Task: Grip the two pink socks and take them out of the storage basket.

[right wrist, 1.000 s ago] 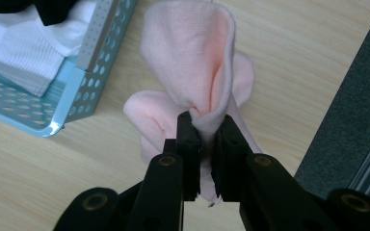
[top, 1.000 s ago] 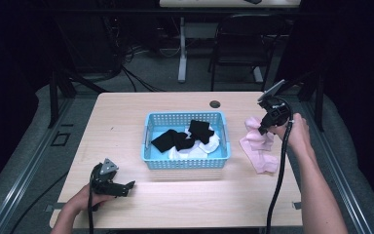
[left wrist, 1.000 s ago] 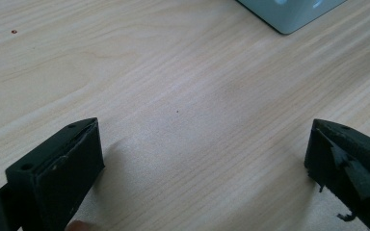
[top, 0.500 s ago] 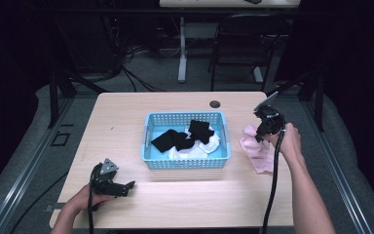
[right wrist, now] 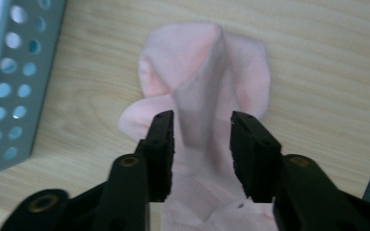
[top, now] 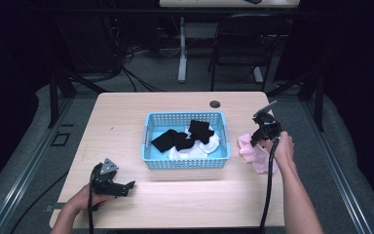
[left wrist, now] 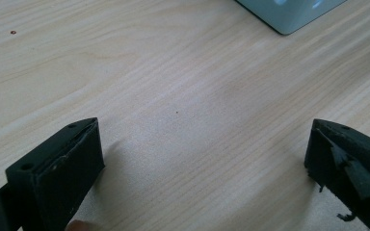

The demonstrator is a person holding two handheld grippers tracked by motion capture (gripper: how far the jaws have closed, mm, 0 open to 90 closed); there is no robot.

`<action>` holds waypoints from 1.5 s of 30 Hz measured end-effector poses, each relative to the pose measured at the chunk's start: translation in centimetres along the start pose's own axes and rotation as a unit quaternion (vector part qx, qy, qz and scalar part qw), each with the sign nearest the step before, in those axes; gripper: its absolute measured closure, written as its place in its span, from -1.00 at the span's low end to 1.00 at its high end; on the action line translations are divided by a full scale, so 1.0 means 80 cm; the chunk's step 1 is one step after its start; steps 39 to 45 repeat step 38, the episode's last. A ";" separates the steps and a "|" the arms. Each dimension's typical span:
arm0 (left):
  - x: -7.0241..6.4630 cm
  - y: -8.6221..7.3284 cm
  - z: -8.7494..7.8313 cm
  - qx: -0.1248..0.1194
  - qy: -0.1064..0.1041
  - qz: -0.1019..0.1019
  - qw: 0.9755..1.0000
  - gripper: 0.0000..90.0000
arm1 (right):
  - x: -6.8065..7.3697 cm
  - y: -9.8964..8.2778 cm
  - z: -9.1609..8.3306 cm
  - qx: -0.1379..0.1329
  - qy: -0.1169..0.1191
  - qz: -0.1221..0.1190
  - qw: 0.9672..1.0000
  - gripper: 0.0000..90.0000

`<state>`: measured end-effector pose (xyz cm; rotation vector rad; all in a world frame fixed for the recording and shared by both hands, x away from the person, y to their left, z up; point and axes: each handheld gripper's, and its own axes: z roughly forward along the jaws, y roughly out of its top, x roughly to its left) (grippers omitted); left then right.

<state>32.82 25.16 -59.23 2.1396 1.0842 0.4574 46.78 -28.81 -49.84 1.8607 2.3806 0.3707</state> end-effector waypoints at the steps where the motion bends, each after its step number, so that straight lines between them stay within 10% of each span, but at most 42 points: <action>1: 0.000 0.000 0.000 0.000 0.000 0.000 1.000 -1.00 | 0.000 -0.001 -0.006 0.002 -0.004 -0.005 1.000 0.11; 9: 0.000 0.000 0.000 -0.001 0.000 -0.001 1.000 -1.00 | -0.001 -0.026 -0.053 -0.045 0.020 -0.015 0.999 -0.63; 20: 0.000 0.000 0.000 -0.001 0.000 -0.001 1.000 -1.00 | 0.014 -0.090 -0.097 -0.095 0.027 -0.043 0.994 -0.89; 27: 0.000 0.000 0.000 -0.001 0.000 -0.001 1.000 -1.00 | 0.025 -0.136 -0.078 -0.095 0.026 -0.056 0.994 -0.93; 33: 0.000 0.000 0.000 -0.001 0.000 0.001 1.000 -1.00 | 0.020 -0.159 -0.040 -0.044 0.017 -0.055 0.997 -0.96; 45: 0.000 0.000 0.000 -0.001 0.000 0.001 1.000 -1.00 | 0.013 -0.162 -0.025 -0.022 0.007 -0.051 0.998 -0.96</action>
